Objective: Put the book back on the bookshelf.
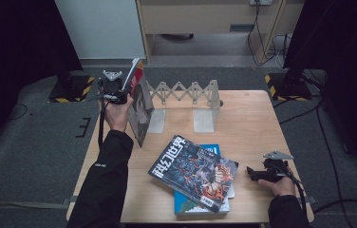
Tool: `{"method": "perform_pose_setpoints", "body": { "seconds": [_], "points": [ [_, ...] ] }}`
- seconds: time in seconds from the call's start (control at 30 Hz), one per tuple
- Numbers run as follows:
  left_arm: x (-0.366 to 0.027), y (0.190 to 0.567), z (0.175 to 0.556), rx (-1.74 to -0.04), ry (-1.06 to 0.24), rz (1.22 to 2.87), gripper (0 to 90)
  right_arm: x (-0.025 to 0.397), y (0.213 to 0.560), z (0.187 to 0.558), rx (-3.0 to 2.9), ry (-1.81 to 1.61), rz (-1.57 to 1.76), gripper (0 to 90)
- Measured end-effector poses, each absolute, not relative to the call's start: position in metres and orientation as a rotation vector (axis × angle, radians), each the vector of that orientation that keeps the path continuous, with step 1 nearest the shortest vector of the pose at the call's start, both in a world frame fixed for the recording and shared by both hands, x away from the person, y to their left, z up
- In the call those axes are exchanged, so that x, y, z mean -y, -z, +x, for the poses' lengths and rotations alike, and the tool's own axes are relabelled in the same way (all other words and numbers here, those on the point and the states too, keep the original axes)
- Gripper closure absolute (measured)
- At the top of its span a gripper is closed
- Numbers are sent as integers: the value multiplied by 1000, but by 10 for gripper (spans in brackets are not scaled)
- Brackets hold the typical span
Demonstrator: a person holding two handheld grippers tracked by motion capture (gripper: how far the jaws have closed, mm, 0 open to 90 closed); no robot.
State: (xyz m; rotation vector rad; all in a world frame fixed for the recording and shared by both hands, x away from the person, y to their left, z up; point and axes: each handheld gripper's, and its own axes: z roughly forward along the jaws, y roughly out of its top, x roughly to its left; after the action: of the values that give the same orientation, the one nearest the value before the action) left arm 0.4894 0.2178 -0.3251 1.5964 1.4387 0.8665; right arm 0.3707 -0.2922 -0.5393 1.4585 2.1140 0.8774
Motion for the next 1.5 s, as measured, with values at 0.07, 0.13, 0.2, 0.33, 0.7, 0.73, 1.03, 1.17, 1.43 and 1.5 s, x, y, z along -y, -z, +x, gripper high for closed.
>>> {"method": "perform_pose_setpoints", "body": {
  "seconds": [0.07, 0.13, 0.2, 0.33, 0.7, 0.73, 1.03, 1.17, 1.43, 1.5],
  "points": [
    [-218, 327, 489, -1447, -868, 1582, 859, 292, 539, 371, -2114, -878, 1460, 5],
    [-218, 328, 487, -1448, -869, 1576, 858, 292, 539, 371, -2114, -877, 1459, 4],
    [-218, 328, 486, -1442, -868, 1578, 858, 292, 539, 371, -2113, -878, 1461, 5],
    [-220, 329, 484, -1425, -854, 1584, 843, 292, 539, 371, -2113, -878, 1461, 4],
    [-231, 321, 458, -1315, -804, 1548, 635, 292, 539, 371, -2113, -878, 1461, 4],
    [-232, 320, 455, -1302, -807, 1548, 616, 292, 539, 371, -2114, -878, 1459, 5],
    [-243, 318, 427, -1224, -782, 1525, 494, 292, 539, 371, -2114, -878, 1459, 4],
    [-246, 321, 414, -1209, -756, 1521, 468, 292, 539, 371, -2114, -877, 1458, 3],
    [-251, 331, 389, -1182, -745, 1524, 440, 293, 539, 371, -2109, -878, 1459, 34],
    [-252, 335, 383, -1178, -738, 1524, 434, 294, 537, 371, -2107, -872, 1473, 79]
  ]
}}
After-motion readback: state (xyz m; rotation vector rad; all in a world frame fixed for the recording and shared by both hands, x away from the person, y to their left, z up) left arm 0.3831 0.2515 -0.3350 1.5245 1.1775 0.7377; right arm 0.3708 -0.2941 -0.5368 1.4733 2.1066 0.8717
